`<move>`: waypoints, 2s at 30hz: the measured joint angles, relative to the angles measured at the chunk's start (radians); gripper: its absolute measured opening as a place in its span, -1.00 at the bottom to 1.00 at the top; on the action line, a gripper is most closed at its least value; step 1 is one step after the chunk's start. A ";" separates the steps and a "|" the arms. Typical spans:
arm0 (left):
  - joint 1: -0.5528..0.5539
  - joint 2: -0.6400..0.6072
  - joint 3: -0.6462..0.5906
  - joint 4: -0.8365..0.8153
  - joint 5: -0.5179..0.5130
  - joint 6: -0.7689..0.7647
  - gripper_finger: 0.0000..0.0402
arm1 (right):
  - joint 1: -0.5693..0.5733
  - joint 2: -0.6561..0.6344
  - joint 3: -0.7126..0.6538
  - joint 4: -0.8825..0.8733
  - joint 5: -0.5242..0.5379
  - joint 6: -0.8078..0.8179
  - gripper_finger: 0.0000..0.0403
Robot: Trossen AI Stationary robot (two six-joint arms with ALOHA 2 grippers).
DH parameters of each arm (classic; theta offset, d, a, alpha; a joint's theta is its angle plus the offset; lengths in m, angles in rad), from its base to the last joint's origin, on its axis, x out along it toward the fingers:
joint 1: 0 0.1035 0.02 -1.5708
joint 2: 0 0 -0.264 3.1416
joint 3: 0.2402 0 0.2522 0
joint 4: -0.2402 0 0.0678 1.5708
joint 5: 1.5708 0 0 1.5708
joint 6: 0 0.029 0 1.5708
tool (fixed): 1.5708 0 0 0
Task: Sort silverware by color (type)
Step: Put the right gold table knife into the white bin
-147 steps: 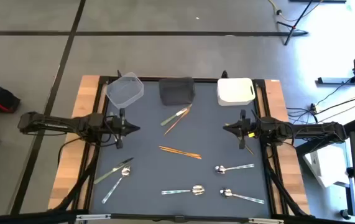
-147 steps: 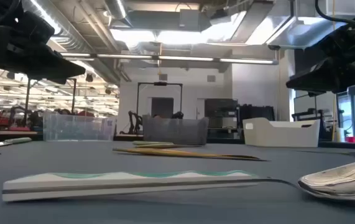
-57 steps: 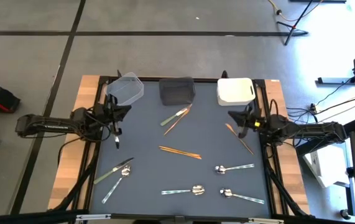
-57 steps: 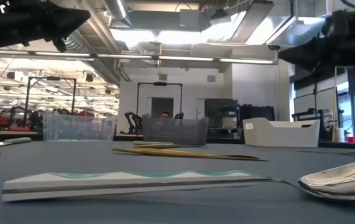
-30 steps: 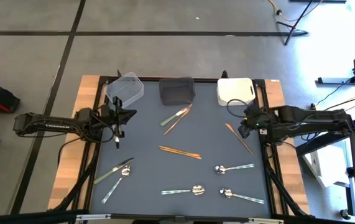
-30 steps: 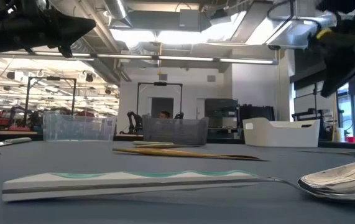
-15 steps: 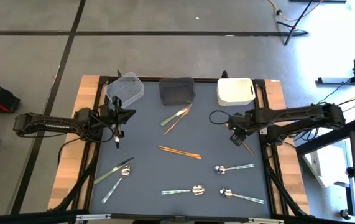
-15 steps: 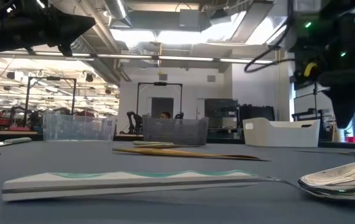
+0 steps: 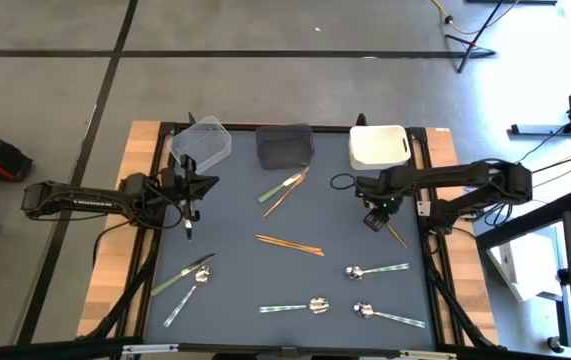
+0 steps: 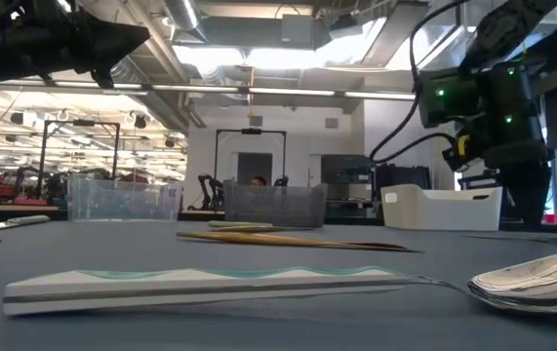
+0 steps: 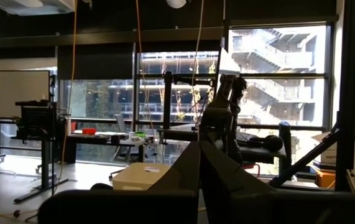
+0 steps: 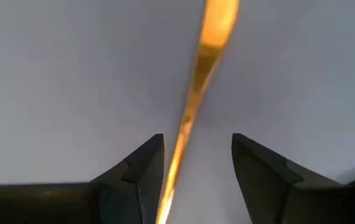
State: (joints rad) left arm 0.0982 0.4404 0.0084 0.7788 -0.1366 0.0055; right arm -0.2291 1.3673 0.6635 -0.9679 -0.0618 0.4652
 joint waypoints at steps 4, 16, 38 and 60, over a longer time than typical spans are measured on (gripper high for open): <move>0.000 0.000 0.000 0.000 0.000 -0.002 -1.00 | 0.000 0.039 -0.037 0.029 -0.029 -0.003 -0.12; 0.000 0.000 0.000 0.001 -0.004 -0.021 -1.00 | 0.000 0.054 -0.068 0.077 -0.036 -0.026 -0.58; 0.000 0.000 0.000 0.002 -0.008 -0.021 -1.00 | 0.000 -0.024 0.013 0.024 0.006 -0.104 -0.99; 0.000 0.000 0.000 0.002 -0.030 -0.021 -1.00 | -0.039 -0.203 0.307 -0.077 0.239 -0.332 -1.00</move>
State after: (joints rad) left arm 0.0978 0.4404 0.0086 0.7807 -0.1665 -0.0154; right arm -0.2685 1.1645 0.9701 -1.0452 0.1769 0.1329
